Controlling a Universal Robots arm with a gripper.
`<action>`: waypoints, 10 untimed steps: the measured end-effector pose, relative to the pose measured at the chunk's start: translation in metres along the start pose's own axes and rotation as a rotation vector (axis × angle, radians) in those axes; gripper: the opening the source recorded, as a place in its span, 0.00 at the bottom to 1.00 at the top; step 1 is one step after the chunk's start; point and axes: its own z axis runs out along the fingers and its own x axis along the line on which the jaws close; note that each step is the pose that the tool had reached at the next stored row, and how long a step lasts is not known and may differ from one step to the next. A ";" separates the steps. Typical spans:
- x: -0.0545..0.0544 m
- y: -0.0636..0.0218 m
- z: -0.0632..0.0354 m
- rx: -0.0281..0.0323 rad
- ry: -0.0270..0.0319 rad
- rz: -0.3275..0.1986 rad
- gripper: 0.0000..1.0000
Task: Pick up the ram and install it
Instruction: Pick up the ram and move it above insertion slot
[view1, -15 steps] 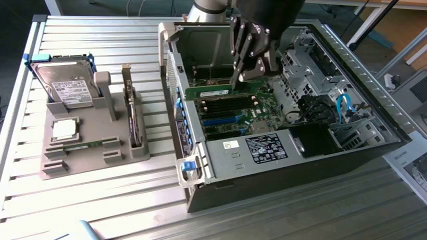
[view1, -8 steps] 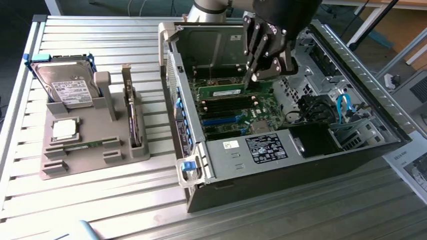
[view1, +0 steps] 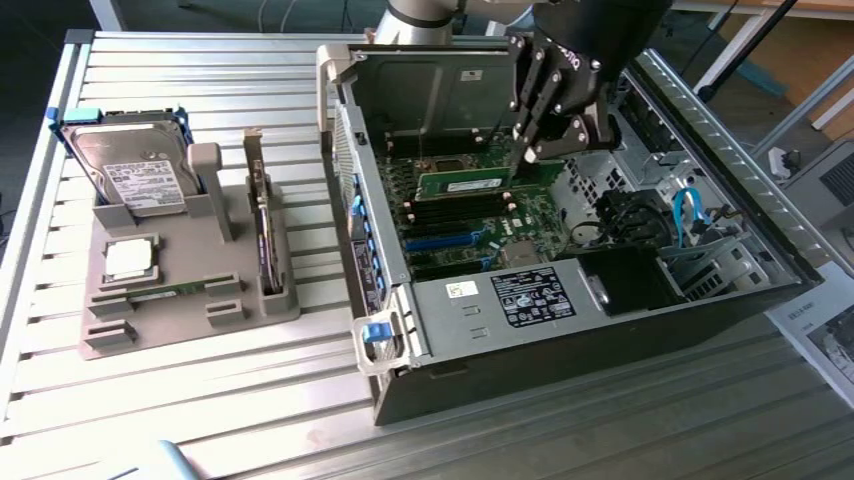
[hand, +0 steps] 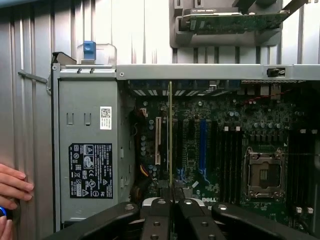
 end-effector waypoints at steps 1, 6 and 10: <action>0.000 -0.0020 0.0000 -0.0001 0.0000 0.000 0.12; 0.001 -0.0178 0.0000 -0.0004 0.0000 0.000 0.12; 0.002 -0.0276 0.0000 -0.0007 -0.0001 0.000 0.12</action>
